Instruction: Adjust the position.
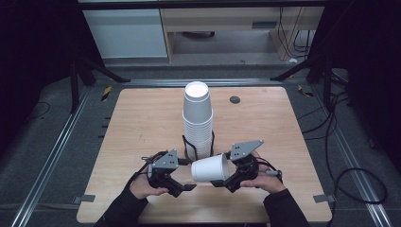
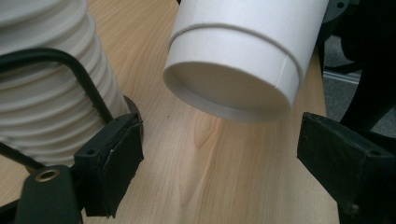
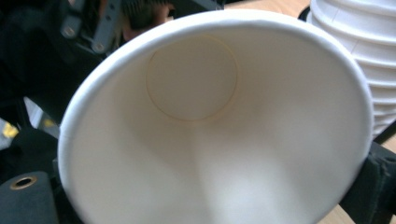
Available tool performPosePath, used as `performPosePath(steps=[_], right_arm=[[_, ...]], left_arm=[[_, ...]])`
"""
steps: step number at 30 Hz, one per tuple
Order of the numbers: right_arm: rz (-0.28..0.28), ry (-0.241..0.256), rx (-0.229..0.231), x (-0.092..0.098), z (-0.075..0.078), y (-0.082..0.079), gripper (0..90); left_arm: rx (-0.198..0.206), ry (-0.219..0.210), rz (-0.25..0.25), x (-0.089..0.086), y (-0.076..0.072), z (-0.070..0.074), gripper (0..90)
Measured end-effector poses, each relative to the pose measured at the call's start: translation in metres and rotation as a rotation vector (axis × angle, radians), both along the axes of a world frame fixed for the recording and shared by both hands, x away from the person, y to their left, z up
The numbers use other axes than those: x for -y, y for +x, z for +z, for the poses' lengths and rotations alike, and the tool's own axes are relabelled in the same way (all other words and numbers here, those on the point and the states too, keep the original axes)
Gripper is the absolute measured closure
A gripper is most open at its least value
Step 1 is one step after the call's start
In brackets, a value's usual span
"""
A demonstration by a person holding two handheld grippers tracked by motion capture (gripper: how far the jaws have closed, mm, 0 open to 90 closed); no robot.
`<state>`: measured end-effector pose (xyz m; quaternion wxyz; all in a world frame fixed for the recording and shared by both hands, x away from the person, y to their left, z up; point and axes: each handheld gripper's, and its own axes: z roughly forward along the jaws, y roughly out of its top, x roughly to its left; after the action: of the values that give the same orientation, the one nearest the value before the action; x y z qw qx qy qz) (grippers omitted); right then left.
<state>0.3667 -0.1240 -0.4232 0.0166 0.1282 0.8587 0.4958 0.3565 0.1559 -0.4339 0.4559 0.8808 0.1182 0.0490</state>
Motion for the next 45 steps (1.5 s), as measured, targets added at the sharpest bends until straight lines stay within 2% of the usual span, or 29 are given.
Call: performPosePath(steps=[5,9,20,26,29,36,40,41,45], right_arm=[[0.014,-0.103,0.027,-0.011,0.007,0.006,8.5],[0.035,-0.168,0.026,-0.021,0.009,0.010,8.5],[0.106,-0.266,-0.023,-0.051,0.006,0.013,8.4],[0.114,-0.288,-0.030,-0.058,0.004,0.014,8.2],[0.110,-0.291,-0.030,-0.060,0.004,0.014,8.2],[0.108,-0.294,-0.026,-0.061,0.002,0.014,7.6],[0.109,-0.280,-0.015,-0.060,0.000,0.013,6.3],[0.108,-0.266,0.005,-0.059,-0.001,0.012,6.1],[0.099,-0.249,0.008,-0.058,0.001,0.011,5.5]], left_arm=[[0.003,0.028,0.004,0.001,0.001,-0.002,13.1],[0.008,0.052,0.000,0.002,0.002,-0.004,12.9],[0.043,0.123,-0.012,0.010,-0.001,-0.008,13.5],[0.051,0.144,-0.016,0.013,-0.001,-0.010,15.9],[0.045,0.141,-0.019,0.013,-0.002,-0.010,21.3],[0.042,0.154,-0.024,0.014,-0.001,-0.011,22.6],[0.043,0.155,-0.024,0.014,-0.001,-0.012,23.0],[0.037,0.149,-0.029,0.014,-0.001,-0.012,23.1],[0.028,0.147,-0.027,0.013,0.000,-0.013,23.2]])
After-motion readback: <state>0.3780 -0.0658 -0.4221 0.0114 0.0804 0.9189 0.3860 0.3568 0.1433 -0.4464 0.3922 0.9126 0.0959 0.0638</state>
